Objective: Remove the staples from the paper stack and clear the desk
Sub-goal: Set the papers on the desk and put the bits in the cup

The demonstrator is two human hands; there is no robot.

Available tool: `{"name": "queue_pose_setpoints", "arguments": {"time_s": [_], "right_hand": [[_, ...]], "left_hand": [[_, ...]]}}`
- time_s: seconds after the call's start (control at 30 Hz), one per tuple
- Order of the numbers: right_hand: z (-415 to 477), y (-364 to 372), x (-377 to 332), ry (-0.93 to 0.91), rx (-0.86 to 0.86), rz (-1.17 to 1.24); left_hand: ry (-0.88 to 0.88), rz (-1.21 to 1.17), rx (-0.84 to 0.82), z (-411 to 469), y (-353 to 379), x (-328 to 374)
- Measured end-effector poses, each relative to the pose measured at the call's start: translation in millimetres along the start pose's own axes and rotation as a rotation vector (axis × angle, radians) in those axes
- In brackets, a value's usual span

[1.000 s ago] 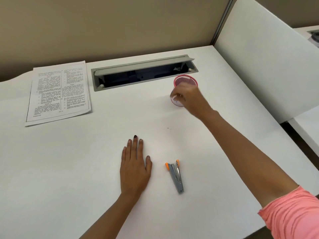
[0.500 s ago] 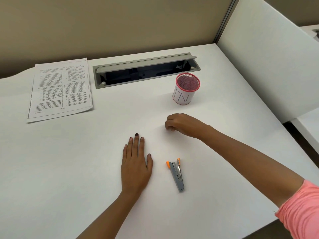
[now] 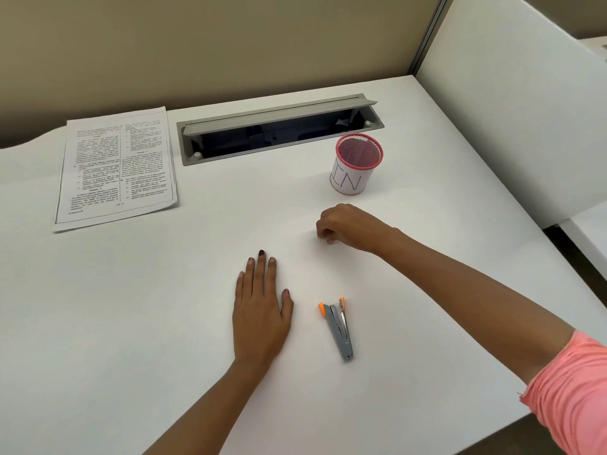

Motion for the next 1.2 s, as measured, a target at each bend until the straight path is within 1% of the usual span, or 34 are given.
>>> {"name": "queue_pose_setpoints", "arguments": {"time_s": [0.23,0.43,0.63,0.77,0.83,0.87,0.93,1.0,1.07,1.13,1.2], "right_hand": [[8,-4,1,0.041,-0.051,-0.065],[6,-1,6,0.085,-0.076,0.019],[2,9,12,0.159,-0.004,0.087],[-4,6,20,0.235,0.073,0.215],[-10,-4,23,0.26,0.153,0.29],[-13,-15,24,0.264,0.232,0.327],[-23,-50,28,0.281,0.483,0.363],[-41,-89,40,0.357,0.766,0.346],[-58,-120,58,0.456,0.959,0.285],[-67,-140,76,0.534,1.038,0.221],[-67,-147,93,0.577,1.025,0.194]], "left_hand": [[0.004,-0.007,0.0,0,-1,0],[0.0,-0.003,0.001,0,-2,1],[0.002,-0.005,0.0,-1,-3,1],[-0.001,-0.012,0.001,-1,-3,2],[-0.003,-0.013,0.001,-1,-4,2],[-0.001,-0.013,0.0,-1,-4,2],[0.0,-0.013,0.002,0,-3,1],[0.0,-0.009,0.002,0,-3,1],[-0.001,-0.009,-0.002,0,-2,1],[0.0,-0.01,-0.004,0,-1,1],[-0.001,-0.005,-0.004,-1,-1,0]]}}
Point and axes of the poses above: each hand's wrist, its own z-axis towards the middle knuckle, its own y-axis out of the palm, x = y × z, the point moved 10 cm from there along z, towards the middle knuckle, and after that the axes turned 7 degrees about -y, right-handed, at the moved point
